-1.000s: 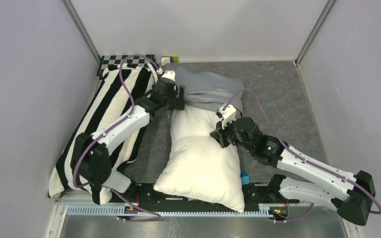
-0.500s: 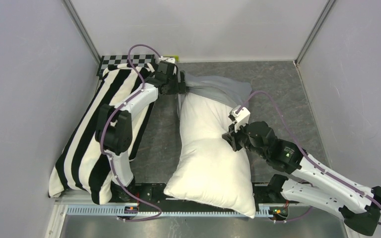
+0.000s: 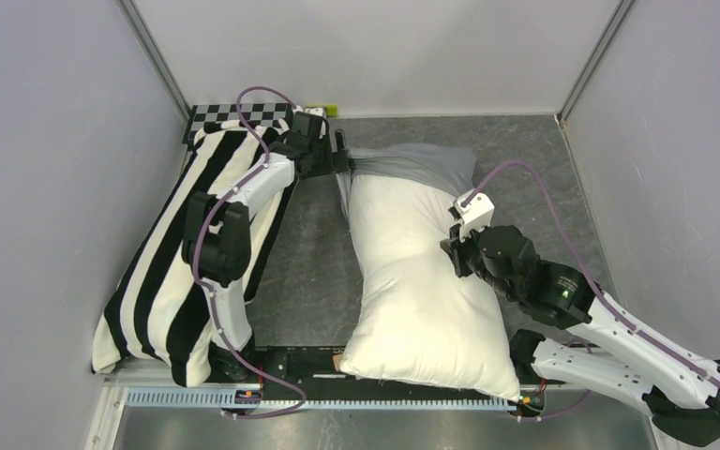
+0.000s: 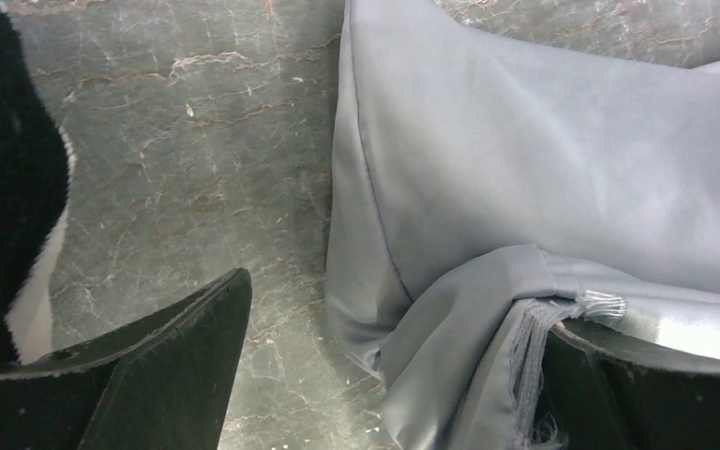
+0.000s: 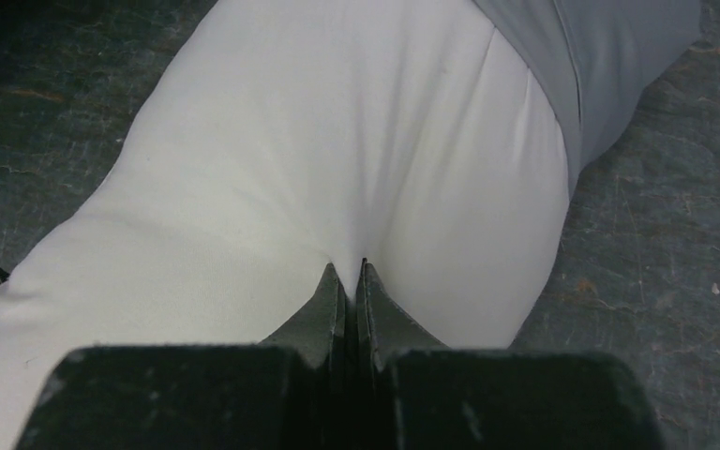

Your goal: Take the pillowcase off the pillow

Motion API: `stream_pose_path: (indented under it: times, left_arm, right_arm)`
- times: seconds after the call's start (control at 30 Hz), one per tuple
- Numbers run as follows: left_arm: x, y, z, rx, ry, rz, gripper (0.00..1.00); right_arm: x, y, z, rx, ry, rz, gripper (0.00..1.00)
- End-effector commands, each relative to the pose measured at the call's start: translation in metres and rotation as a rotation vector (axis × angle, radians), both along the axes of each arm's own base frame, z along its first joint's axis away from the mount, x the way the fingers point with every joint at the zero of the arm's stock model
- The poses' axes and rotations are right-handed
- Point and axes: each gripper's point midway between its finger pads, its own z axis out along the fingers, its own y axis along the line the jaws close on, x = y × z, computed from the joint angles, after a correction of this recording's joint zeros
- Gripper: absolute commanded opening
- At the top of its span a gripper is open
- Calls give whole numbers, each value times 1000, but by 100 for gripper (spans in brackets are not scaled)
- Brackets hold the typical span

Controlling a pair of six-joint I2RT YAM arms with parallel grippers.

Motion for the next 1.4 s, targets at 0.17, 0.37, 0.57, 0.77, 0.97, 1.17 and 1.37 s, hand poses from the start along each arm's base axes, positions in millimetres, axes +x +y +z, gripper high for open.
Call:
stream_pose_path:
  times: [0.17,0.37,0.57,0.77,0.97,1.17,1.37]
  left_arm:
    - [35,98,41,-77,-155,379,95]
    - [35,99,28,-75,-128,373,94]
    - [18,68,49,-84,-169,257,90]
    - [-51,21,84,-104,-225,109,96]
    - [-124,27,64,-135,-199,86,100]
    - [-178,28,53,-214,-159,59,100]
    - [-201,8,48,-351,-210,39,100]
  right_arm:
    - [25,-62,80,-6,-230,-309,0]
    - [22,-76,108,38,-283,-346,0]
    - [25,-58,97,40,-267,-282,0]
    - [35,-25,78,84,-240,-222,0]
    - [40,-1,112,263,-282,-192,0]
    - [47,5,132,306,-312,-207,0]
    - [42,2,171,418,-356,-204,0]
